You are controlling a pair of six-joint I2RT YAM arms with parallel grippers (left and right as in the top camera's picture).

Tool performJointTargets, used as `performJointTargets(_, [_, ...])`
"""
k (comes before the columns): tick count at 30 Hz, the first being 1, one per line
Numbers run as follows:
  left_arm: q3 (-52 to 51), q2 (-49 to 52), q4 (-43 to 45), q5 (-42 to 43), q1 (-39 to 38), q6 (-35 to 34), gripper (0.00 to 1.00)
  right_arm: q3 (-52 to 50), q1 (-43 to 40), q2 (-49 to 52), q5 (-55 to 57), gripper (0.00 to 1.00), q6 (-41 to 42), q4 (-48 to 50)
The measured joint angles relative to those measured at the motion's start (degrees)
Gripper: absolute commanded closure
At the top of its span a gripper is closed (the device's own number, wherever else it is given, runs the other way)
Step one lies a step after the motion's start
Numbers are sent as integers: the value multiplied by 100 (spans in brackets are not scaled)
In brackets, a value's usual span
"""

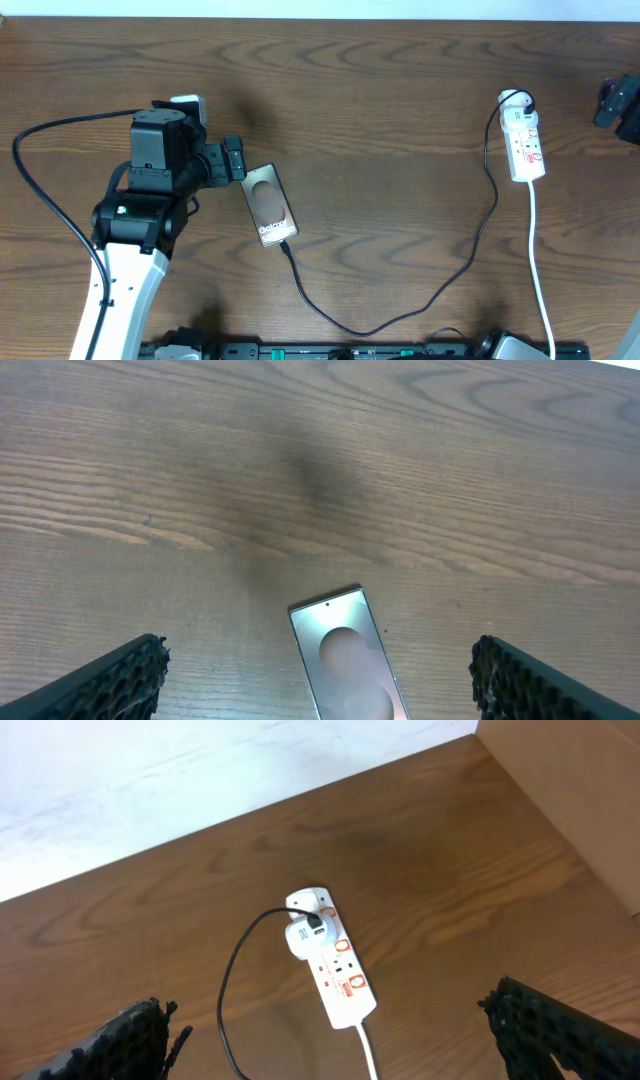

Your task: Plug charger to phone and switch on socket

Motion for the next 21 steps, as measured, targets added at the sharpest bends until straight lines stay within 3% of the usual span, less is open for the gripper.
performJointTargets(12, [-170,-164,-72,-2,0,2,4,0,0,0,0,1,0,0])
performJointTargets(15, [-658,-599,136,-2,0,4,4,0,0,0,9,1,2,-2])
performJointTargets(21, [-2367,-2387,1102,2,0,57,4,0,0,0,42,1,2,-7])
